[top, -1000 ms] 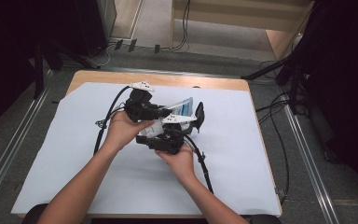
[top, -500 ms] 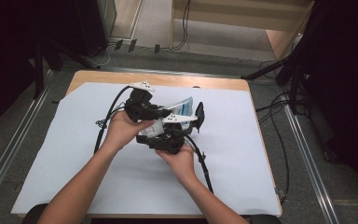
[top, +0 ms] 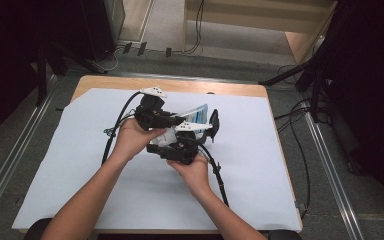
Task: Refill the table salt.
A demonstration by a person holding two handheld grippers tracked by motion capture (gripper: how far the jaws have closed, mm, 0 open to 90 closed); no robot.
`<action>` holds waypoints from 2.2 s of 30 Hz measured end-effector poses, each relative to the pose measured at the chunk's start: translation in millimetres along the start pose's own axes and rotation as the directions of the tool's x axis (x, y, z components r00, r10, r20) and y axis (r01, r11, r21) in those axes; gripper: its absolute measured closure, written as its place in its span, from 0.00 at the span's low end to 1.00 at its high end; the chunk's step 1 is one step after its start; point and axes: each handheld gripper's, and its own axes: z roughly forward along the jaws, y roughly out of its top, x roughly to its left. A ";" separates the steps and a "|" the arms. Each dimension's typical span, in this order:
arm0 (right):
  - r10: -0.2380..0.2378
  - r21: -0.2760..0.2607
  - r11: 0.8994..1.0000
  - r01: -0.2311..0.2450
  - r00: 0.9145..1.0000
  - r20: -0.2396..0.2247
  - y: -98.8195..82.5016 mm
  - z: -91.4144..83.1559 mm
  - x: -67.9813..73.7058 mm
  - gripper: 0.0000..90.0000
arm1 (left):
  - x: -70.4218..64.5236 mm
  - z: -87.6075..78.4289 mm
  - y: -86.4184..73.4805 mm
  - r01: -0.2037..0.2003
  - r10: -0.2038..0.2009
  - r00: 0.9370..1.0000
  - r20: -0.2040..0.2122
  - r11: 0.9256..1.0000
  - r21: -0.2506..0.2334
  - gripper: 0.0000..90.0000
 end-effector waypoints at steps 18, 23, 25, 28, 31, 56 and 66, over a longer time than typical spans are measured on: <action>-0.004 0.001 1.000 0.004 1.000 0.006 -1.0 0.5 -1.6 0.62 | -1.7 2.4 0.6 -0.018 0.018 1.000 -0.009 1.000 0.002 0.90; -0.001 0.000 1.000 0.001 1.000 0.003 -1.2 0.6 -1.6 0.62 | -2.2 2.7 0.8 -0.018 0.018 1.000 -0.011 1.000 -0.001 0.90; 0.001 -0.001 1.000 -0.001 1.000 -0.001 -1.2 0.5 -1.8 0.62 | -2.7 3.4 0.9 -0.017 0.017 1.000 -0.008 1.000 -0.005 0.90; 0.010 -0.001 1.000 -0.010 1.000 -0.010 -1.2 0.4 -2.0 0.62 | -3.2 3.9 1.1 -0.016 0.016 1.000 -0.005 1.000 -0.006 0.90; 0.011 -0.002 1.000 -0.011 1.000 -0.012 -0.9 0.0 -1.9 0.63 | -3.2 3.8 1.3 -0.017 0.017 1.000 -0.003 1.000 -0.007 0.90; 0.023 -0.011 1.000 -0.024 1.000 -0.019 -1.5 -0.7 -2.7 0.64 | -6.5 2.9 3.1 -0.039 0.038 0.999 -0.032 0.999 -0.008 0.92; 0.006 -0.001 1.000 -0.006 1.000 -0.001 -3.1 0.6 -4.1 0.63 | -4.7 1.9 2.2 -0.043 0.043 0.998 -0.042 0.999 0.004 0.94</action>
